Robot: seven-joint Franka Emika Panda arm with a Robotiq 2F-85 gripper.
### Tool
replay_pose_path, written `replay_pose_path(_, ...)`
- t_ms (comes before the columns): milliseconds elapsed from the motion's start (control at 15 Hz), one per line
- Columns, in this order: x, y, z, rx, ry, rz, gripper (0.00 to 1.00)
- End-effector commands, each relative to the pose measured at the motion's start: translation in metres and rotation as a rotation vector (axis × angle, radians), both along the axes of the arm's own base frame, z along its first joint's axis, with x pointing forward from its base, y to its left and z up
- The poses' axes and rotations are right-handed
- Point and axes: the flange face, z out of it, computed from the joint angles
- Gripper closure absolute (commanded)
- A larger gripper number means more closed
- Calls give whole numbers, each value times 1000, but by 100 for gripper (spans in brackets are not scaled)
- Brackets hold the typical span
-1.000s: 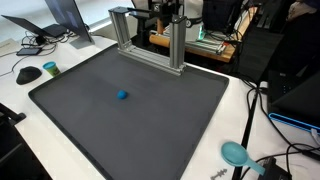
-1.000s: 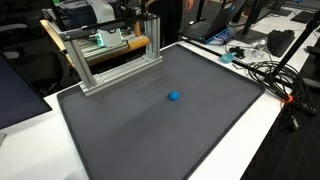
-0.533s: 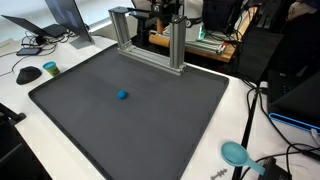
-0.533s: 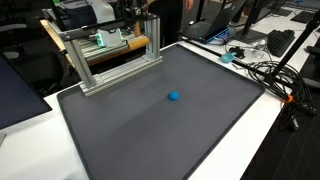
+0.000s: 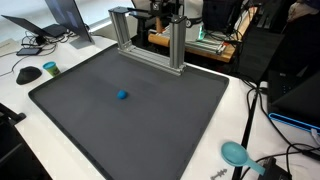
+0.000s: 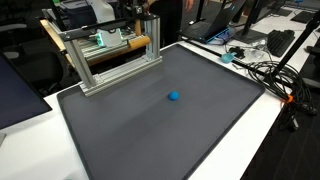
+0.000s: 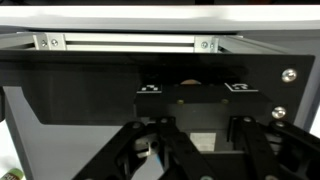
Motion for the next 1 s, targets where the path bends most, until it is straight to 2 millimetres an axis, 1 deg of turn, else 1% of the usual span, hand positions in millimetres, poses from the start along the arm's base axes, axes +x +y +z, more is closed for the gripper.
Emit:
replay_pose_path(0,12,5,34,33,-68,-21,78)
replay_pose_path(200,29,10,60,37,-123,-21,78)
replay_pose_path(333,44,18,76,32,-162,-24,78)
replay_pose_path(467,63,25,88,26,-185,-24,78)
replay_pose_path(667,96,34,96,8,-202,-47,78)
replay_pose_path(867,132,34,94,13,-216,-71,78)
replay_pose_path(933,146,31,90,7,-213,-84,78)
